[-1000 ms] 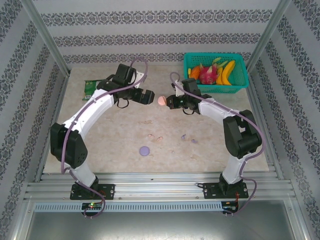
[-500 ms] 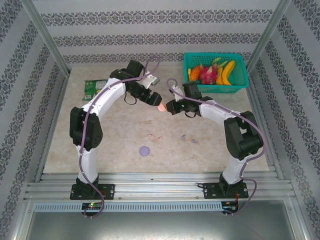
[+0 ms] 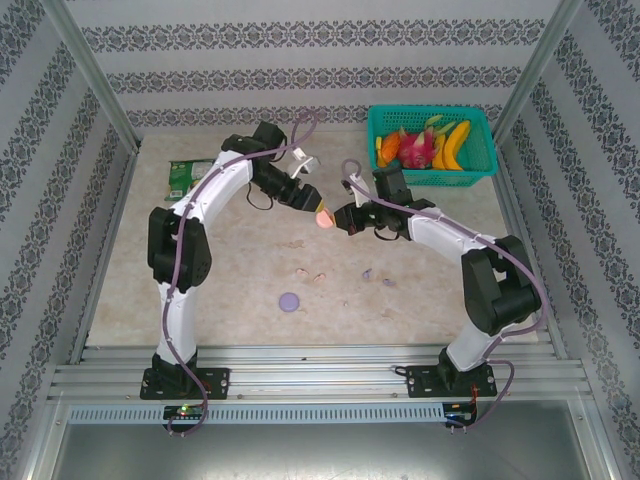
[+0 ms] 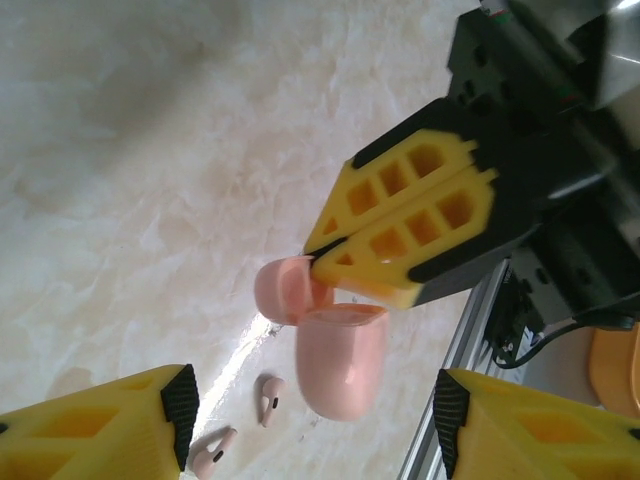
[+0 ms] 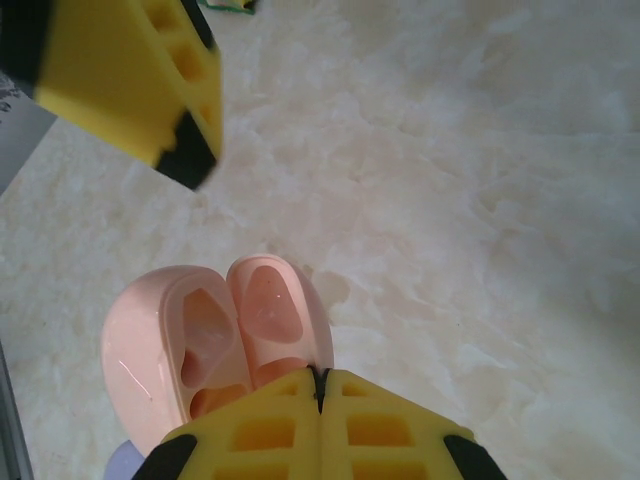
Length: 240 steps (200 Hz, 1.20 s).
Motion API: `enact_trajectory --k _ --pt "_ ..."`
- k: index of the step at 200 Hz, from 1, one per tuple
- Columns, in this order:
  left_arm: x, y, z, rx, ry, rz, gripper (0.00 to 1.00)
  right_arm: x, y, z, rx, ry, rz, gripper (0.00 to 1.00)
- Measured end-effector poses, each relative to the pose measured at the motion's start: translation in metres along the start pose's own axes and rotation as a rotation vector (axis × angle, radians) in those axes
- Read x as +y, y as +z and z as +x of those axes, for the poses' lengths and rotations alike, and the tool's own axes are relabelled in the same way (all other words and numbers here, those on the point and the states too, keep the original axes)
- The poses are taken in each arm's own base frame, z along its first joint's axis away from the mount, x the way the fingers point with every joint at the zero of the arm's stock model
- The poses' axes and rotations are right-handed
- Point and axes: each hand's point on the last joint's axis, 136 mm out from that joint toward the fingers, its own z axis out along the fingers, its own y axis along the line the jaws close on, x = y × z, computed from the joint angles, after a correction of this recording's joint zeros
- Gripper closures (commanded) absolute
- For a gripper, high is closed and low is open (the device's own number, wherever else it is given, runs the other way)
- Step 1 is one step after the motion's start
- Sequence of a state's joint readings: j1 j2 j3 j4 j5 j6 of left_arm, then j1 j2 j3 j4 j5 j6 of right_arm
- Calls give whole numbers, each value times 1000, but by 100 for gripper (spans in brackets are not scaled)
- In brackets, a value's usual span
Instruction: Insert the wireless bluetooth earbuds into the charging case
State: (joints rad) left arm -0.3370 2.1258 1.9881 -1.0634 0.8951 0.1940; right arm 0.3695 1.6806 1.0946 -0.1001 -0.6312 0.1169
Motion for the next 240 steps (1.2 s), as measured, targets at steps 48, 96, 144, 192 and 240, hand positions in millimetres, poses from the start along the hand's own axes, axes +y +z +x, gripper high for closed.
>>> enact_trajectory --k 48,96,144,192,240 --pt "-3 6 1 2 -14 54 43 2 -1 -1 -2 13 -11 100" --pt "-11 6 -1 -5 -20 107 47 3 -1 -2 -5 19 -15 100" --pt "-17 8 7 22 -41 160 50 5 -1 -2 -5 25 -25 100" --pt "-10 19 18 64 -73 178 51 7 -1 -1 -3 24 -40 100" --pt "-10 22 21 74 -79 197 53 10 -2 -3 -4 18 -51 100"
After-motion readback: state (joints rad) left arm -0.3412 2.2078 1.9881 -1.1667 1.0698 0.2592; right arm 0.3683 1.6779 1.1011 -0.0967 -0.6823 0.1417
